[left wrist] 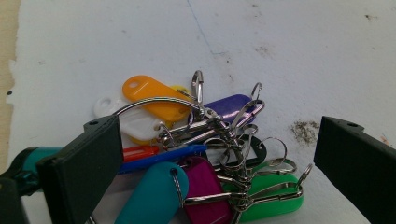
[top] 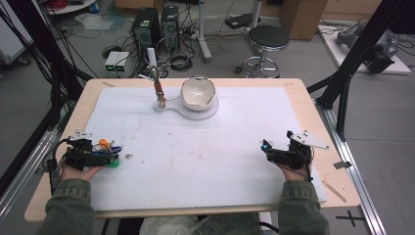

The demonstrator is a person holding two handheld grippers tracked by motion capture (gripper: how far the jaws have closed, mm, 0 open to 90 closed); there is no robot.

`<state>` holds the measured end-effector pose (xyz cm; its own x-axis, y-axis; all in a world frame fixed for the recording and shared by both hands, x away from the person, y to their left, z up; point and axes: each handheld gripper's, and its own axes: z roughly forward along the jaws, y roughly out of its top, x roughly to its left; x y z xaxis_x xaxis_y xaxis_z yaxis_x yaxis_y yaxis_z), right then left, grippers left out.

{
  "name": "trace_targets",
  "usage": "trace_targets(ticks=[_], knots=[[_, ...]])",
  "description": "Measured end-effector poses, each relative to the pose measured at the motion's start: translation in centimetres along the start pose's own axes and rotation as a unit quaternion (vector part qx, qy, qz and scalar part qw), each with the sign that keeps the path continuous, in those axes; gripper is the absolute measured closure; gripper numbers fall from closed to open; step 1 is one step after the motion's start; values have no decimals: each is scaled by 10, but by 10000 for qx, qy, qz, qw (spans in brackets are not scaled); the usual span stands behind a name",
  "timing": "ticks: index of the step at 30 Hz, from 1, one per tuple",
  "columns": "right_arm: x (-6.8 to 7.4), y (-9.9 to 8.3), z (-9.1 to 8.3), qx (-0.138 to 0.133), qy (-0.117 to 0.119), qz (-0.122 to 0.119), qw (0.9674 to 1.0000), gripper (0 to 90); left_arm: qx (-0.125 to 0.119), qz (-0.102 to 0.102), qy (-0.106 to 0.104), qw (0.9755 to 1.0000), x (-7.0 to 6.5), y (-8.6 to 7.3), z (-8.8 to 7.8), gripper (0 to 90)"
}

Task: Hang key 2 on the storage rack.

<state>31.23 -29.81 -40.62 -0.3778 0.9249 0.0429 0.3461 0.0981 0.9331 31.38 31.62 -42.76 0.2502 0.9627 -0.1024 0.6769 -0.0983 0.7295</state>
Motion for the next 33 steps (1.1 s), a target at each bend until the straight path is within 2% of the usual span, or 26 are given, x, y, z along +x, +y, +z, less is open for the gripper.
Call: trace_targets(ticks=[1, 4, 6, 8, 9, 11, 12, 13, 16, 18, 19, 23, 27, 29, 30, 33], knots=[[0, 0, 0, 0, -4, 1, 10000, 9, 11, 17, 60, 10000, 1, 0, -1, 68], [1, 0, 0, 1, 14, -15, 10000, 9, -2, -156, 131, 9998, 4, 1, -4, 114], [1, 0, 0, 5, 19, -23, 10000, 9, 10, -178, 156, 9997, 4, 0, -5, 199], [1, 0, 0, 4, 20, -22, 10000, 8, 287, -161, 57, 9994, 3, -1, 0, 301], [1, 0, 0, 10, 18, -11, 10000, 9, 518, -54, 29, 9986, 2, -2, 5, 346], [1, 0, 0, 16, 32, -5, 10000, 8, 497, 56, 135, 9987, -2, 0, 4, 364], [1, 0, 0, 8, 18, -15, 10000, 9, 490, 46, 94, 9987, -2, 0, 4, 456], [1, 0, 0, -2, 23, -20, 10000, 9, 477, 37, 95, 9988, -2, 0, 4, 504], [1, 0, 0, 15, 32, -16, 10000, 9, 420, -123, -61, 9990, 3, 1, 2, 567], [1, 0, 0, 16, 27, -27, 10000, 9, 220, -317, -219, 9990, 7, 1, -2, 662], [1, 0, 0, 16, 31, -36, 10000, 9, 202, -399, -314, 9985, 10, 2, -4, 691], [1, 0, 1, 26, 33, -26, 10000, 9, 157, -543, -539, 9969, 13, 3, -4, 720], [2, 0, 1, 25, 40, -38, 10000, 9, 66, -401, -539, 9977, 10, 5, -7, 747], [2, -1, 0, 35, 34, -22, 10000, 9, 4, -411, -603, 9973, 9, 5, -8, 756], [2, -1, 0, 28, 40, -41, 10000, 9, 6, -400, -551, 9977, 8, 5, -8, 784], [2, -1, 0, 27, 37, -42, 10000, 9, 58, -359, -661, 9971, 6, 5, -7, 790]])
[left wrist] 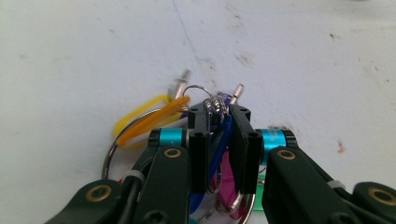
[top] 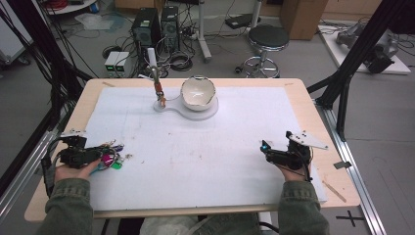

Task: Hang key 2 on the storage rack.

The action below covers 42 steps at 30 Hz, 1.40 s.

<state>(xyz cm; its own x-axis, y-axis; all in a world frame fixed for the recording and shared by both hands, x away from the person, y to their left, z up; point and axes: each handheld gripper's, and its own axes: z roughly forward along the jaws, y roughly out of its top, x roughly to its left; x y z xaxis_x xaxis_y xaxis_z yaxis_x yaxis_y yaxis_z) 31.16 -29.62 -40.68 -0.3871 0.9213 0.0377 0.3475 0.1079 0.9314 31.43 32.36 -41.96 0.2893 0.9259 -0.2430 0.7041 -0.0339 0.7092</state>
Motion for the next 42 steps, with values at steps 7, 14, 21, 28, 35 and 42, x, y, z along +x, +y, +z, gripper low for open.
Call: trace_targets(ticks=[7, 14, 21, 28, 35, 42], knots=[[0, 0, 0, -8, -10, -7, 10000, 9, -274, -8, -184, 9995, -4, 2, -6, 792], [1, 0, 0, -2, 5, -8, 10000, 9, -532, -99, -264, 9982, -2, 3, -14, 791], [1, 0, -1, 1, 8, -12, 10000, 9, -747, -89, -303, 9967, -5, 8, -21, 790], [1, -1, -1, -19, 0, -24, 10000, 9, -996, -49, -352, 9944, -10, 14, -28, 788], [1, -1, -2, 7, -13, 26, 10000, 9, -1103, -67, -520, 9925, -9, 20, -31, 789], [1, -1, -2, 4, -34, 16, 10000, 9, -1281, -124, -627, 9897, -9, 31, -40, 788]])
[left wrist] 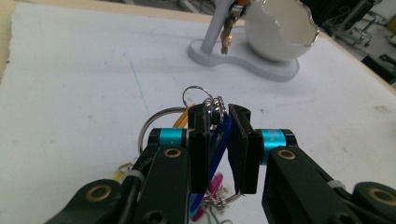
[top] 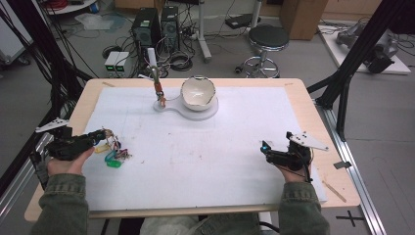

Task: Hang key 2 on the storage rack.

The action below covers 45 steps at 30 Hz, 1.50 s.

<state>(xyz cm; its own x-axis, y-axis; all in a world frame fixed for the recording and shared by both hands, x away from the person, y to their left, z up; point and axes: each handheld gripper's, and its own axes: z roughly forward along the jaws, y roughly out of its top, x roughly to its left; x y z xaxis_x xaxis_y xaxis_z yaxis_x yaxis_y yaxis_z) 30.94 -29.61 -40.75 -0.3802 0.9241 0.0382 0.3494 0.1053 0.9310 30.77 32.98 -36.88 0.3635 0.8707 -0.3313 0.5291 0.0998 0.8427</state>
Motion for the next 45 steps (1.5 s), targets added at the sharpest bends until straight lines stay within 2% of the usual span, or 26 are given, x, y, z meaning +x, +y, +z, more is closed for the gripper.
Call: trace_targets(ticks=[6, 10, 12, 19, 26, 30, 35, 38, 45], knots=[[0, 0, 0, -21, -16, -5, 10000, 9, -128, -57, -146, 9998, -1, 12, -1, 788], [0, 0, 1, -7, -57, -2, 10000, 9, -79, 15, -161, 9998, -4, 20, -1, 787], [0, 0, 1, -16, -54, -34, 10000, 9, -89, -12, -260, 9996, -4, 24, -2, 787], [0, 0, 0, -34, -48, 33, 10000, 9, -183, 101, -320, 9993, -11, 50, -6, 787], [-1, 0, 0, -37, -81, 37, 10000, 8, -232, 322, -10, 9992, -20, 77, -2, 786], [-1, 0, 0, -66, -78, 13, 9999, 9, -206, 489, 101, 9985, -27, 89, 3, 787], [-2, 0, -1, -73, -75, 13, 9999, 8, -169, 597, 107, 9980, -31, 104, 10, 787], [-2, 0, -1, -51, -66, 40, 10000, 9, -252, 662, 135, 9974, -31, 114, 14, 787], [-2, 0, -1, -63, -24, 13, 10000, 8, -237, 781, 150, 9966, -32, 133, 30, 786]])
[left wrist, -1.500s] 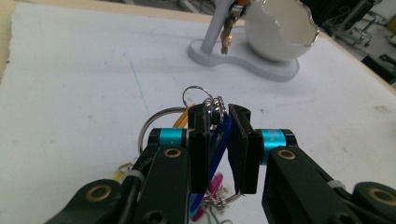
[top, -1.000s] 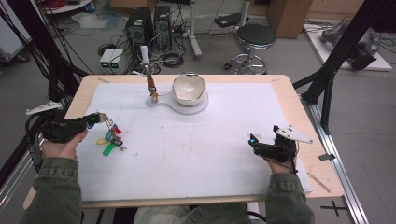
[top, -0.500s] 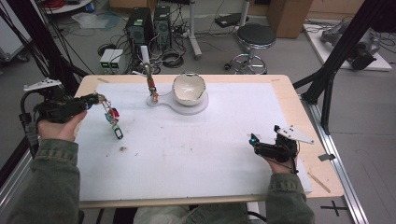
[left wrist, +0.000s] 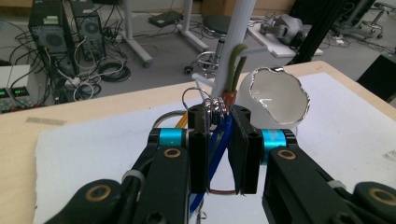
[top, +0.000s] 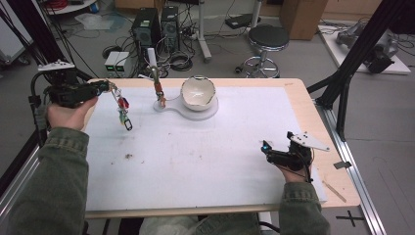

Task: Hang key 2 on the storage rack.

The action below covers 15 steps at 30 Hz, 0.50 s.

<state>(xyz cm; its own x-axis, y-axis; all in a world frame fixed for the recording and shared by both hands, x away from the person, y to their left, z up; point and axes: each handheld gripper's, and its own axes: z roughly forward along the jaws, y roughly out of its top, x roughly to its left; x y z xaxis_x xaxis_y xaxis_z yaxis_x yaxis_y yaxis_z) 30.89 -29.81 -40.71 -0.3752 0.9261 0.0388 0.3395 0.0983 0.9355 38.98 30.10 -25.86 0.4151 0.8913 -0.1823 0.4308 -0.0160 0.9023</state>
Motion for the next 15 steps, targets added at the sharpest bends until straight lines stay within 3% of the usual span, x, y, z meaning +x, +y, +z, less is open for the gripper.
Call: trace_targets(ticks=[7, 15], knots=[[-1, 0, -1, -26, 60, 96, 9999, 8, 184, 124, 114, 9997, 4, 17, 17, 786], [-6, -1, -2, -77, 46, 236, 9997, 8, 374, 302, 98, 9988, 2, 28, 39, 786]])
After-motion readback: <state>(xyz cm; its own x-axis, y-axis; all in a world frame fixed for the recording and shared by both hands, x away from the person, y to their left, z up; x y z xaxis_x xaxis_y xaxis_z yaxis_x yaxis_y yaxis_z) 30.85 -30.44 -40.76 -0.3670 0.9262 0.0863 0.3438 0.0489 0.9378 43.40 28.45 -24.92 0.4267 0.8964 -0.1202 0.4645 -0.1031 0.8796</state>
